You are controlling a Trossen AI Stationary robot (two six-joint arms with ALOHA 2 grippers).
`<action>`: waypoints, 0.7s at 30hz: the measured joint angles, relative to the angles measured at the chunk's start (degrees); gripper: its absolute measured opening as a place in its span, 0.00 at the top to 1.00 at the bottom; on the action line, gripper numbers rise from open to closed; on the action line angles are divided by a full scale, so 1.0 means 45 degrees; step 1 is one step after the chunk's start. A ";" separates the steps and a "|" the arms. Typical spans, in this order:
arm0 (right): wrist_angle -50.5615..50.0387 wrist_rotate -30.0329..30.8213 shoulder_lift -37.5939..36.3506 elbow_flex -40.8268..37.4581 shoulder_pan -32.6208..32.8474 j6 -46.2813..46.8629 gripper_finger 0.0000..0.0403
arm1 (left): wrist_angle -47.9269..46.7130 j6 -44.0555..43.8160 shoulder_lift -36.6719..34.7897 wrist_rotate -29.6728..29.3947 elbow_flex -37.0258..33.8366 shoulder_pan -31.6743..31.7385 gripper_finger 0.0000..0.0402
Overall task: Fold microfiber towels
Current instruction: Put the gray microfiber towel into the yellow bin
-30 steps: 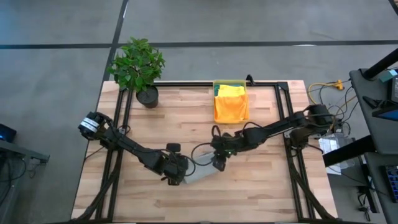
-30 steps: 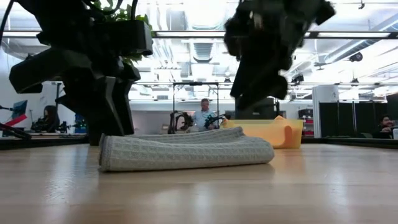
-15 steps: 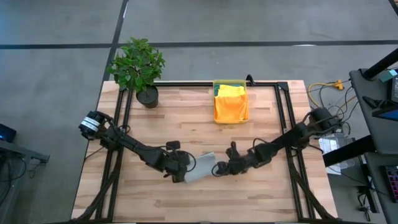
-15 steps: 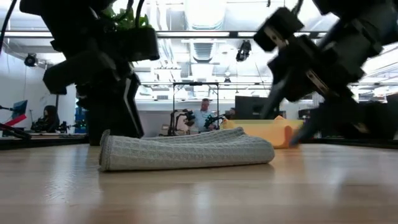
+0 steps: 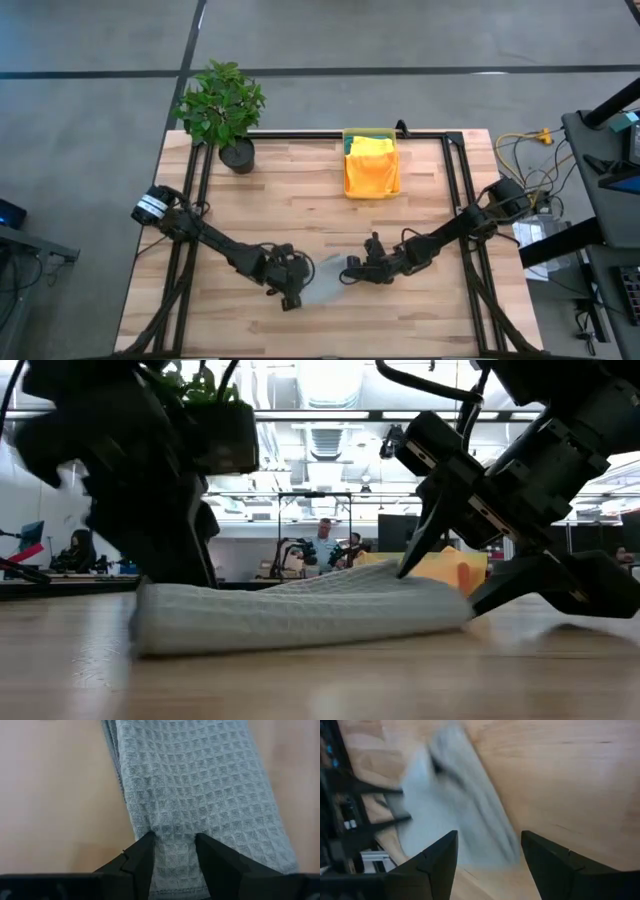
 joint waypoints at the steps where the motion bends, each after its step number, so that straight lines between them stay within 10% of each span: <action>1: 0.0165 0.0069 0.0071 0.0001 -0.0008 -0.0001 0.46 | 0.0205 -0.0046 0.0144 0.0124 0.0067 -0.0131 0.66; 21: 0.0291 -0.0158 0.0372 0.0044 -0.0032 -0.1718 0.44 | 0.1016 -0.1715 0.0548 0.0122 0.0425 -0.0526 0.66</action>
